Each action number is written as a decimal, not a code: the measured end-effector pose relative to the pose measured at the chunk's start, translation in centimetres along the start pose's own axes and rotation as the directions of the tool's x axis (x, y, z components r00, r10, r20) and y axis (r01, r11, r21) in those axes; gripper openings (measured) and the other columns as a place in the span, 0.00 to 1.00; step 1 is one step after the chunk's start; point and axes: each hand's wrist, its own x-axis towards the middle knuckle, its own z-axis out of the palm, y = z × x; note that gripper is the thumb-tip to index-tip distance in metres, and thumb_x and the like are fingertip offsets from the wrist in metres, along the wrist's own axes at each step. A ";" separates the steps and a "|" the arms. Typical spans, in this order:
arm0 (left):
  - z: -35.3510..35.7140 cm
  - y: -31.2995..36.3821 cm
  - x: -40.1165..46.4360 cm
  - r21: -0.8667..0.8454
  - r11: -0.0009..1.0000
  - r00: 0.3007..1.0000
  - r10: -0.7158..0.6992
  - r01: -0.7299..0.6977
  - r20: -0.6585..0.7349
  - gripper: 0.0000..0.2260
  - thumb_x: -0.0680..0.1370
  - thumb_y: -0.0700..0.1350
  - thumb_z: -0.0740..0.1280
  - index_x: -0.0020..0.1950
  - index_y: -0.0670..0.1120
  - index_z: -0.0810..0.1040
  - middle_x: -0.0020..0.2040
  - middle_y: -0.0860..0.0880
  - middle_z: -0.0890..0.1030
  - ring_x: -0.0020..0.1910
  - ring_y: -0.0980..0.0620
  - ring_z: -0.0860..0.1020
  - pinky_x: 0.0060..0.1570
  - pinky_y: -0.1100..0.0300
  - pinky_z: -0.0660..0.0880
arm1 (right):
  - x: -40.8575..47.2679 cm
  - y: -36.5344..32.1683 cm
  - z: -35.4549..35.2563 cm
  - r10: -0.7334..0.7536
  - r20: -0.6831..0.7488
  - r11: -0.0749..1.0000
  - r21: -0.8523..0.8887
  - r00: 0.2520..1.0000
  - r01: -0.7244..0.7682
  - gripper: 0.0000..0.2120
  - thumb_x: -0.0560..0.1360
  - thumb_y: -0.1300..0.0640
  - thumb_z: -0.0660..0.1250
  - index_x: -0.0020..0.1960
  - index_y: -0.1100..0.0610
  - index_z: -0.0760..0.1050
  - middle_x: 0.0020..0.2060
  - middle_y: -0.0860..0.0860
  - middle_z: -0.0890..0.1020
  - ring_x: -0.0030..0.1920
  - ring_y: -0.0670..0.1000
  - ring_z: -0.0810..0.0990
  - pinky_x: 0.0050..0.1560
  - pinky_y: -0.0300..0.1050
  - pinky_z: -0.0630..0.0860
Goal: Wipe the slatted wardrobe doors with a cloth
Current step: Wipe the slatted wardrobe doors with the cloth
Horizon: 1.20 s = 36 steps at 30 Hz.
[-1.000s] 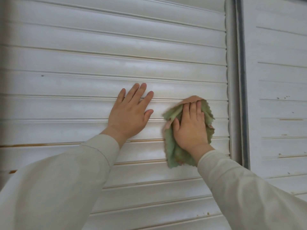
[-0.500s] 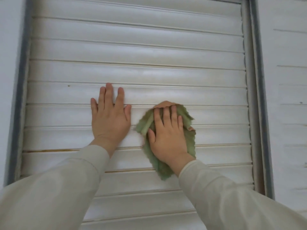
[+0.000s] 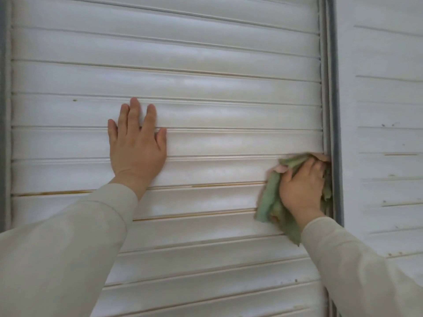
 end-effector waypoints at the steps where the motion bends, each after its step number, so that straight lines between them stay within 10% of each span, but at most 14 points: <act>1: 0.1 0.2 0.0 0.002 1.000 1.000 -0.003 0.003 0.001 0.25 0.83 0.55 0.54 0.79 0.48 0.62 0.80 0.41 0.57 0.79 0.40 0.55 0.75 0.39 0.50 | 0.2 0.3 -0.2 0.063 0.025 0.998 0.017 0.998 -0.064 0.40 0.74 0.44 0.48 0.77 0.69 0.49 0.77 0.67 0.53 0.78 0.64 0.49 0.77 0.56 0.47; 4: 0.5 0.9 -0.2 -0.004 1.000 1.000 -0.016 0.016 -0.002 0.25 0.83 0.54 0.55 0.79 0.48 0.61 0.80 0.41 0.57 0.79 0.40 0.54 0.75 0.38 0.49 | -1.2 -1.0 0.1 0.077 0.049 0.997 0.019 0.996 -0.078 0.39 0.75 0.45 0.48 0.76 0.72 0.53 0.76 0.69 0.54 0.78 0.65 0.49 0.77 0.57 0.46; 10: 1.0 1.5 -0.3 -0.014 1.000 0.999 -0.006 0.005 -0.041 0.24 0.83 0.54 0.56 0.78 0.48 0.63 0.79 0.42 0.59 0.78 0.40 0.56 0.75 0.39 0.50 | -9.3 -4.1 1.0 -0.542 0.098 0.835 -0.043 0.834 0.548 0.29 0.78 0.44 0.55 0.73 0.59 0.67 0.72 0.60 0.66 0.73 0.62 0.61 0.74 0.57 0.57; 19: 1.0 1.4 -0.4 -0.032 0.999 0.998 0.000 -0.002 -0.070 0.25 0.81 0.55 0.56 0.77 0.48 0.65 0.79 0.41 0.61 0.78 0.40 0.57 0.75 0.39 0.51 | -2.8 4.0 -2.0 -0.046 -0.011 0.991 -0.126 0.999 0.044 0.28 0.70 0.51 0.66 0.63 0.69 0.69 0.61 0.65 0.72 0.59 0.67 0.72 0.58 0.59 0.73; 27: 1.1 1.6 -0.4 -0.029 1.000 0.998 -0.014 0.012 -0.056 0.25 0.82 0.56 0.54 0.78 0.48 0.64 0.79 0.41 0.60 0.78 0.40 0.56 0.75 0.39 0.49 | -3.6 2.8 -0.8 -0.326 -0.171 0.940 -0.162 0.930 0.300 0.18 0.69 0.55 0.54 0.45 0.66 0.78 0.49 0.62 0.79 0.43 0.64 0.74 0.41 0.56 0.74; 36: 0.7 1.3 -0.4 -0.040 0.999 0.999 0.002 -0.004 -0.053 0.25 0.81 0.55 0.57 0.77 0.48 0.65 0.78 0.41 0.62 0.78 0.40 0.57 0.75 0.39 0.51 | -6.8 -2.8 -0.3 -0.613 -0.069 0.778 -0.225 0.787 0.586 0.16 0.69 0.55 0.59 0.49 0.59 0.81 0.49 0.53 0.82 0.45 0.60 0.76 0.41 0.51 0.72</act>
